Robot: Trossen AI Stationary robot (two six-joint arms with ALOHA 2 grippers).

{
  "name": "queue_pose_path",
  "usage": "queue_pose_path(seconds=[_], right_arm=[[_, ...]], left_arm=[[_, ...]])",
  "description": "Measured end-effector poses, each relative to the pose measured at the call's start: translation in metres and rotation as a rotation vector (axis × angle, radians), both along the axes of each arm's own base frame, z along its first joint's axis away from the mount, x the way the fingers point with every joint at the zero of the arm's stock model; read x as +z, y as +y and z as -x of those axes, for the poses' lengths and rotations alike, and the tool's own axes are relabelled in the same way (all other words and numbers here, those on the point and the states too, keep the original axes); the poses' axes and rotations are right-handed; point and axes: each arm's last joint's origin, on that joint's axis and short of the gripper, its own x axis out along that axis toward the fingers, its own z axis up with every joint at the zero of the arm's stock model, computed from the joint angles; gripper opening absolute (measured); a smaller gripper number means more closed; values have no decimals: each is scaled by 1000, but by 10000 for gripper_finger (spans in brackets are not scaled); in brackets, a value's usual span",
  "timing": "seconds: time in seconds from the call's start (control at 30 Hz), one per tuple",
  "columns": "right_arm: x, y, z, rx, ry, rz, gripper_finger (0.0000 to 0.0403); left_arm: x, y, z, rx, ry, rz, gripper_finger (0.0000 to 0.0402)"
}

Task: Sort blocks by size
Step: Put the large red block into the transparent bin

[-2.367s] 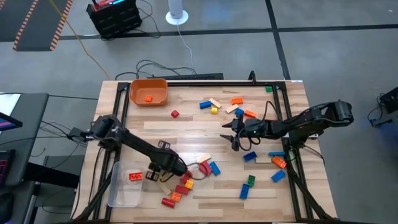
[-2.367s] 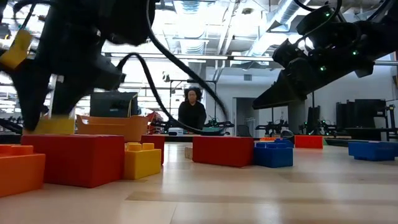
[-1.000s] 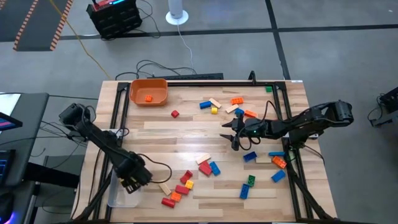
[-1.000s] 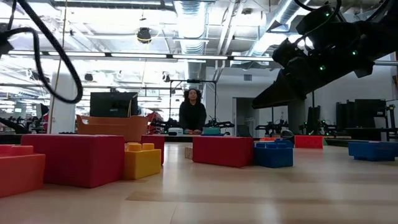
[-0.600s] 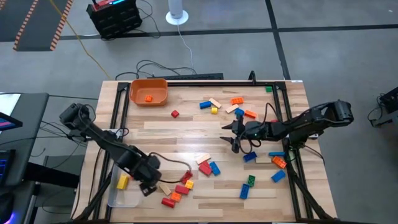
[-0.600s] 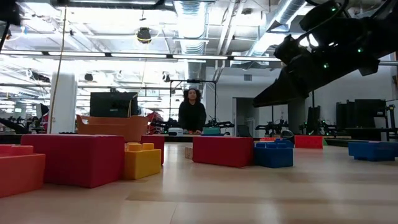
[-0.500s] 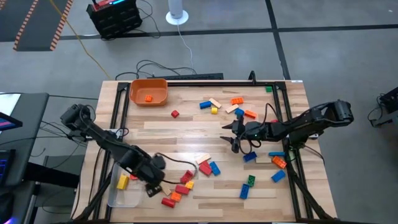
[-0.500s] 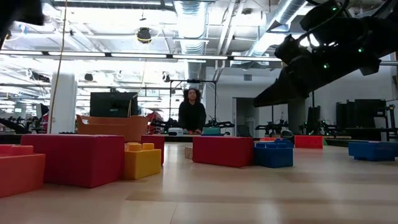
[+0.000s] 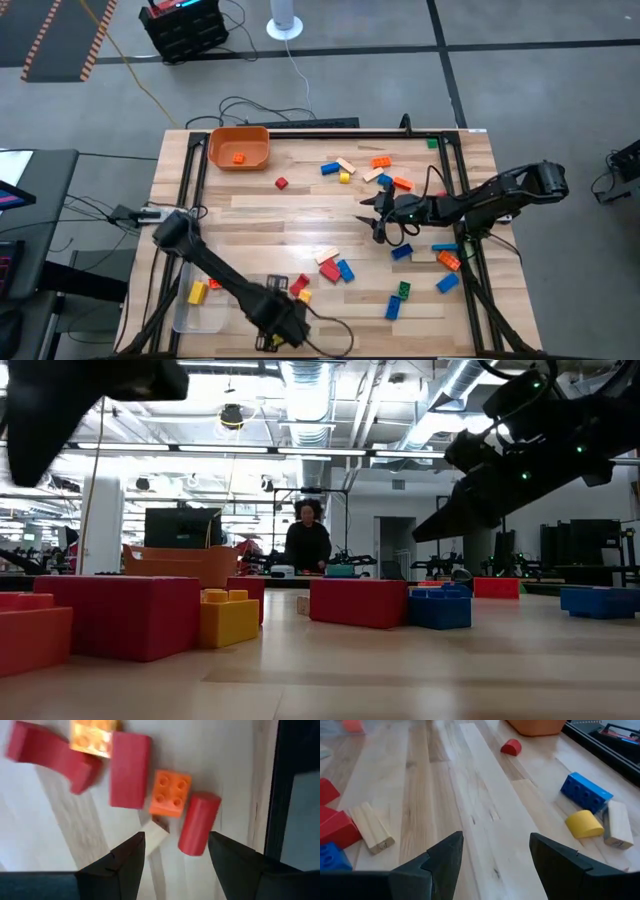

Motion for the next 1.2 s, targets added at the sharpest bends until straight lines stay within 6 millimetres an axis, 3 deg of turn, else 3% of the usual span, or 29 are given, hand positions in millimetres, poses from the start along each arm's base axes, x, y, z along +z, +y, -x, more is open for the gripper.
queue_pose_path(seconds=[0.23,0.63,1.2], right_arm=[[1,-2,0,-56,-8,19,260],[3,-6,0,-89,-32,42,260],[5,-12,-1,-112,-44,49,260]], left_arm=[[-24,-22,1,-25,61,-29,210],[-28,-40,9,3,-47,-63,210],[-33,-45,11,-9,-107,-100,210]])
